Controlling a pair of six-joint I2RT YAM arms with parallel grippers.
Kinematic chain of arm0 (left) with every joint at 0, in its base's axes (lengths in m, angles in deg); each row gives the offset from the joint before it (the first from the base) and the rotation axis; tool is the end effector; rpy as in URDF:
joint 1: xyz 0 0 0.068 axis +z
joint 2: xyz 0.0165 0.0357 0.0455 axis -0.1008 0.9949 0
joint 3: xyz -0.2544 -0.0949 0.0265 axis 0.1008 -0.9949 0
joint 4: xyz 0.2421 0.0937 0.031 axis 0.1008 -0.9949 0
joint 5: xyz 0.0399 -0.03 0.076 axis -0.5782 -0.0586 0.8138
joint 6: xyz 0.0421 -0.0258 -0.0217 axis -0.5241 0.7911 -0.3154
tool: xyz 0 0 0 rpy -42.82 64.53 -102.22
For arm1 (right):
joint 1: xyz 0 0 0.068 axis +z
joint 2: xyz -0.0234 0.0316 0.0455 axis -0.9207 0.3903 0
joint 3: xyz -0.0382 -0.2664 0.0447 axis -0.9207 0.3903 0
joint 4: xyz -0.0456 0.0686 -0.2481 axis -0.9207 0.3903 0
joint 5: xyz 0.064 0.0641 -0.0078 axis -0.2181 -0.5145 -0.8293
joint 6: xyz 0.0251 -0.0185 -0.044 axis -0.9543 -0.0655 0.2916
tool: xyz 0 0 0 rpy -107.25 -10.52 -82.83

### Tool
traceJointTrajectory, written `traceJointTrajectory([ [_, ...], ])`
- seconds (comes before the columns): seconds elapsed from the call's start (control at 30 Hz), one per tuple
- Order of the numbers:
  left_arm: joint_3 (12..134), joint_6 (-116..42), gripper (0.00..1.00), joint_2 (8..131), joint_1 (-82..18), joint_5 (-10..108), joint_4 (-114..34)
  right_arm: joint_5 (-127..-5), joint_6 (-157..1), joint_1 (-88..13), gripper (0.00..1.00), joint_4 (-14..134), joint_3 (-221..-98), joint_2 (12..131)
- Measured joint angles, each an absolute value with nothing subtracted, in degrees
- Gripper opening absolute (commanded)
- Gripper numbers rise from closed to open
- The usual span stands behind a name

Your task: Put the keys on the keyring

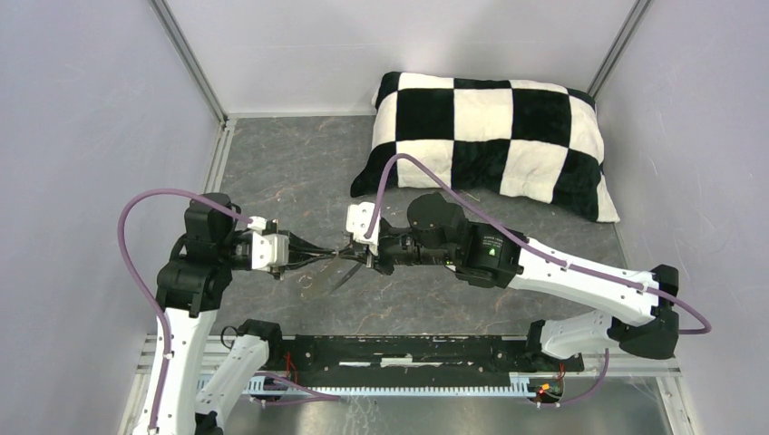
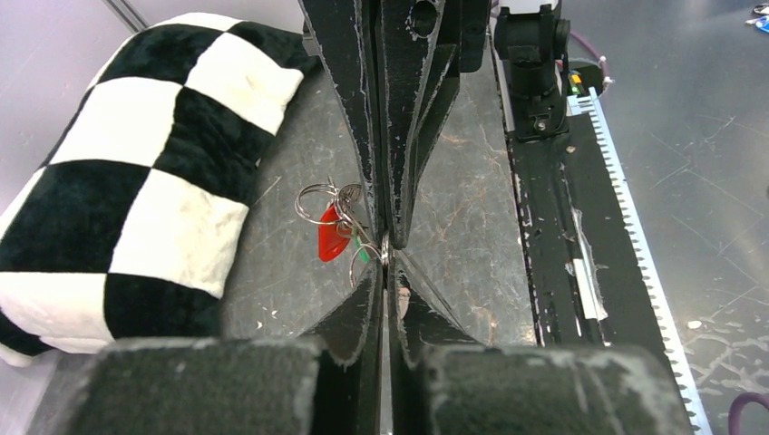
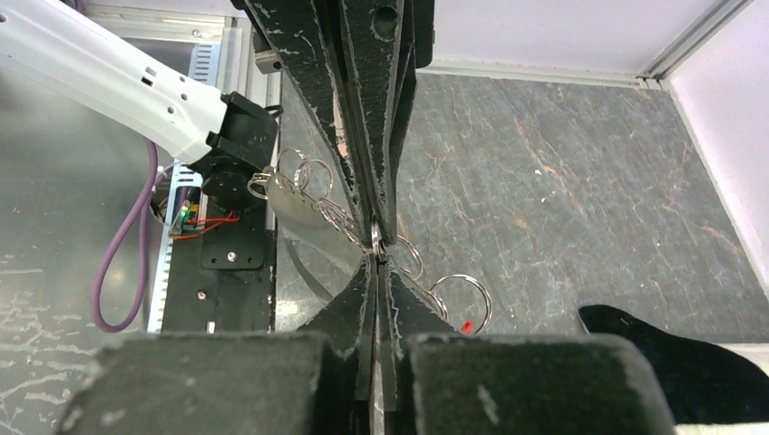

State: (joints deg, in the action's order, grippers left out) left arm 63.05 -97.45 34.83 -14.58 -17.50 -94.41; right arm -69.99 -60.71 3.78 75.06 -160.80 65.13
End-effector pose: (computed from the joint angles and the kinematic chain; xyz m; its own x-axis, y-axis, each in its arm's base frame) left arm 0.0909 -0.0488 0.3884 0.3113 0.1529 -0.9379 0.9471 0.0310 0.3194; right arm 0.0918 0.2851 0.4128 0.1039 -0.2400 -0.9652 -0.9866 0.0982 -0.1306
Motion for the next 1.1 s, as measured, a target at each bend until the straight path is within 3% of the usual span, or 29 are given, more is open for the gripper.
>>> traceJointTrajectory([
  [0.13,61.2,-97.0,0.36,33.9,-14.5,-16.7,-93.8,-68.5,-60.6,4.1,0.0,76.3,-161.0,65.7],
  [0.37,58.2,-97.4,0.4,32.6,-14.5,-10.9,-94.5,-62.8,-59.2,5.6,0.0,81.7,-164.3,69.0],
  [0.47,58.3,-99.9,0.38,33.2,-14.5,-9.8,-97.0,-60.1,-58.6,6.4,0.0,84.0,-165.6,70.3],
  [0.73,58.3,-103.0,0.18,34.1,-14.5,-8.1,-100.8,-56.9,-58.0,7.5,0.0,83.6,-165.1,70.6],
  [1.1,59.4,-101.6,0.1,35.5,-14.5,-8.0,-101.8,-57.6,-63.8,7.5,0.0,62.5,-145.1,59.0],
])
